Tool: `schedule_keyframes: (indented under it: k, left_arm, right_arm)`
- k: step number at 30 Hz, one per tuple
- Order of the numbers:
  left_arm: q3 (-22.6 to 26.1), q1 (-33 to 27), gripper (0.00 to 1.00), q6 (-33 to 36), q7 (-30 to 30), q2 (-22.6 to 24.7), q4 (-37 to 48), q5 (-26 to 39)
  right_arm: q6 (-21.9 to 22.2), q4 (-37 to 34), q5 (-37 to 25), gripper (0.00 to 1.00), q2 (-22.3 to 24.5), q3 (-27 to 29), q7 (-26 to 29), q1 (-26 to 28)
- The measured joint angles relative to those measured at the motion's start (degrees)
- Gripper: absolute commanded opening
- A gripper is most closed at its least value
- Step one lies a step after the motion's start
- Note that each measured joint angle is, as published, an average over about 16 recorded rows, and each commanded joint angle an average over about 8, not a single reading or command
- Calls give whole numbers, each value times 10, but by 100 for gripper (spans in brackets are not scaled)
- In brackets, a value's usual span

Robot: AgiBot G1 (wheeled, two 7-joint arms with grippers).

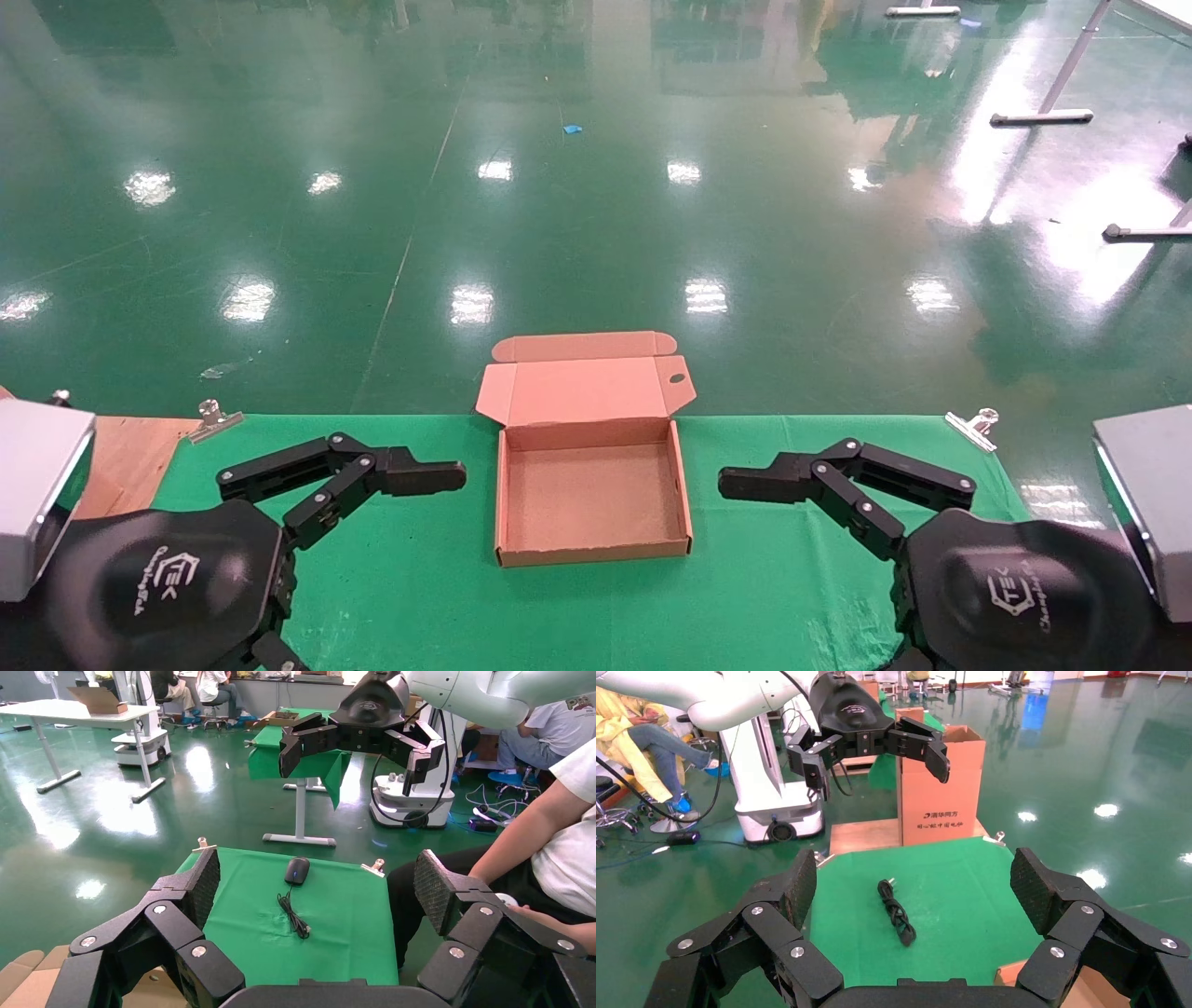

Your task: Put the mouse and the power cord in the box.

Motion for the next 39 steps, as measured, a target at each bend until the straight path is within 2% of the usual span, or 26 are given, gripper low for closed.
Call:
schedule_keyframes:
  k: [39]
  left_arm:
    - [5, -3, 100, 2, 0, 0, -2, 11]
  right_arm:
    - [-2, 0, -6, 100, -1, -2, -3, 1]
